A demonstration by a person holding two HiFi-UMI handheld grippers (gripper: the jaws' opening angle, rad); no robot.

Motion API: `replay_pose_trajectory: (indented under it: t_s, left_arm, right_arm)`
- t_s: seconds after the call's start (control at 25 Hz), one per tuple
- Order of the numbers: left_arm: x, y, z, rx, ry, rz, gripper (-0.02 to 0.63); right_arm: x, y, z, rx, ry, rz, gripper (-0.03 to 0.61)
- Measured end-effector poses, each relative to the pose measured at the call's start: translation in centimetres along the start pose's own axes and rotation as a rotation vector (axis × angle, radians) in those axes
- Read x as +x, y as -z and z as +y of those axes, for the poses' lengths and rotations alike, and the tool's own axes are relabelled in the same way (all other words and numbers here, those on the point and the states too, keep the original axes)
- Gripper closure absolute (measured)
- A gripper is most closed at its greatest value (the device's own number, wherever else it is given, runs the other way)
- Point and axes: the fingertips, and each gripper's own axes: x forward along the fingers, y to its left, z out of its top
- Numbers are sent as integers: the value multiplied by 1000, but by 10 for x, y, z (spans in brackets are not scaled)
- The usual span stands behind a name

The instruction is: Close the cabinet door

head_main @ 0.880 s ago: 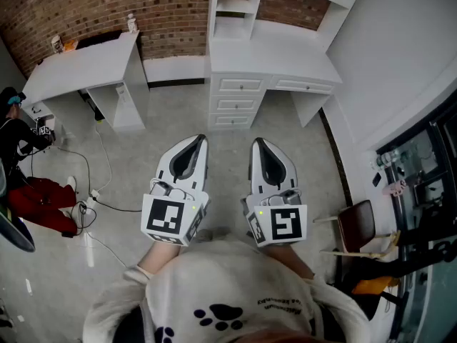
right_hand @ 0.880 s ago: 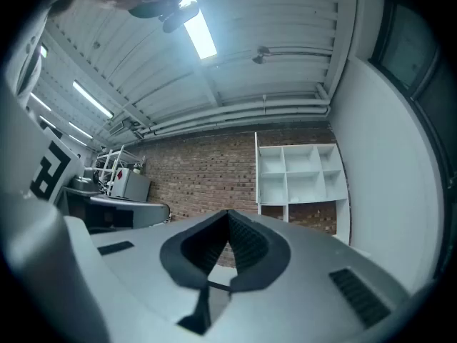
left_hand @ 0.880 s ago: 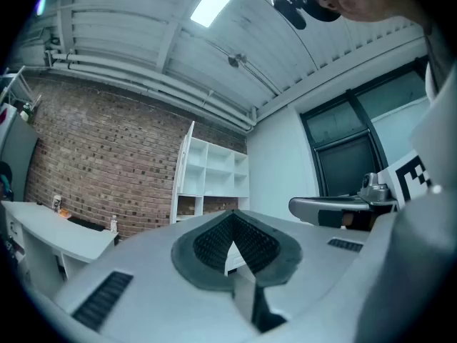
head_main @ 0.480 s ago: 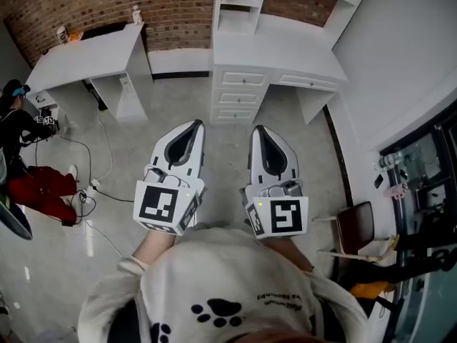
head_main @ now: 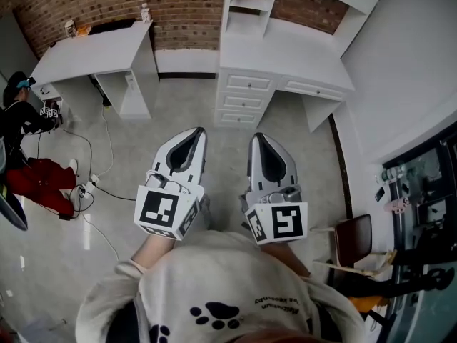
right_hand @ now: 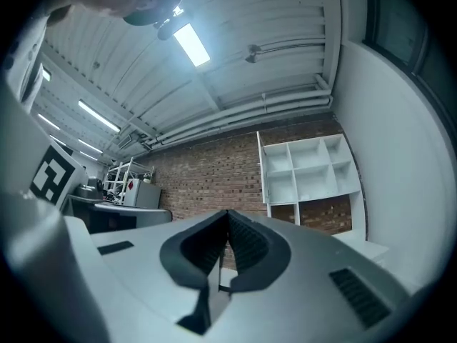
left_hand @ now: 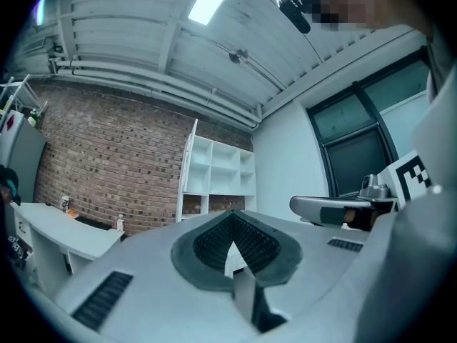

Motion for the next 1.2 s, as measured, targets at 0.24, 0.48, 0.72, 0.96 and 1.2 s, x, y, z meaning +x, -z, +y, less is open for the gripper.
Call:
replay_pose_trajectory:
  t_s: [0.24, 0.48, 0.72, 0.96, 1.2]
  left_arm:
    - [25, 12, 31, -27, -8, -5, 606]
    - [77, 16, 76, -49, 23, -10, 606]
    - [132, 11, 123, -36, 65, -31, 606]
    - [169, 14, 163, -44, 120, -24, 606]
    - [198, 15, 184, -60, 172, -43, 606]
  right_arm:
    - [32, 10, -7, -27, 17, 1, 568]
    - [95, 25, -15, -40, 15, 19, 568]
    - [164, 33, -30, -32, 47, -9, 568]
    - [214, 47, -34, -43, 107, 9, 568]
    - [241, 47, -50, -100, 174, 25, 568]
